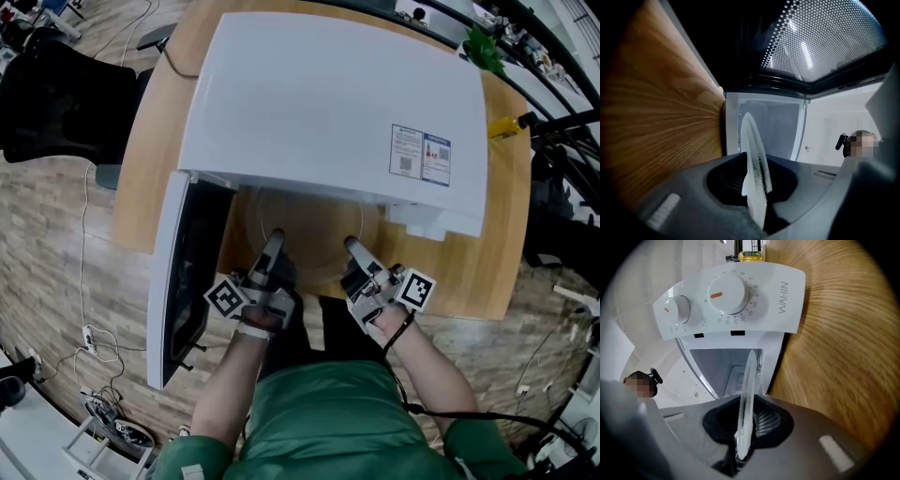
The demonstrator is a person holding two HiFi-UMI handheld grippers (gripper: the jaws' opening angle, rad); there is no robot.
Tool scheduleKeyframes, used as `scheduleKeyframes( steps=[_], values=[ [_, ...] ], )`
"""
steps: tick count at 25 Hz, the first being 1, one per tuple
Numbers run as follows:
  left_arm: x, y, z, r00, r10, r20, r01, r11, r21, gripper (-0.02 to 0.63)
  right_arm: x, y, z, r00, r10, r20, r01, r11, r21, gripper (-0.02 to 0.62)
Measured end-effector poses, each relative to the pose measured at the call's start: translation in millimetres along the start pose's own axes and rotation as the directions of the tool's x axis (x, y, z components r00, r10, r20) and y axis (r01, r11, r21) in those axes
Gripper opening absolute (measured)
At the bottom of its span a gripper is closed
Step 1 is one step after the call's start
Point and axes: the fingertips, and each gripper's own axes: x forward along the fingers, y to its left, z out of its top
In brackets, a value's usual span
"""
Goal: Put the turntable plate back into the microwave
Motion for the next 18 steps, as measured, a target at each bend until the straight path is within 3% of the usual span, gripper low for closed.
scheduleKeyframes(
  steps=[11,18],
  values=[
    [1.2,9.8,1.6,0.998,0.059,-0.01,-0.059,0.998,0.012,0.034,0.7,-18.7,-1.2,0.998,-0.064,-0.01,0.064,0.998,-0.003,0.047],
    [3.6,12.8,2.7,0.995,0.098,0.029,-0.097,0.994,-0.046,0.032,2.6,-19.3,-3.1,0.993,-0.115,0.003,0.115,0.993,0.001,0.061]
  ],
)
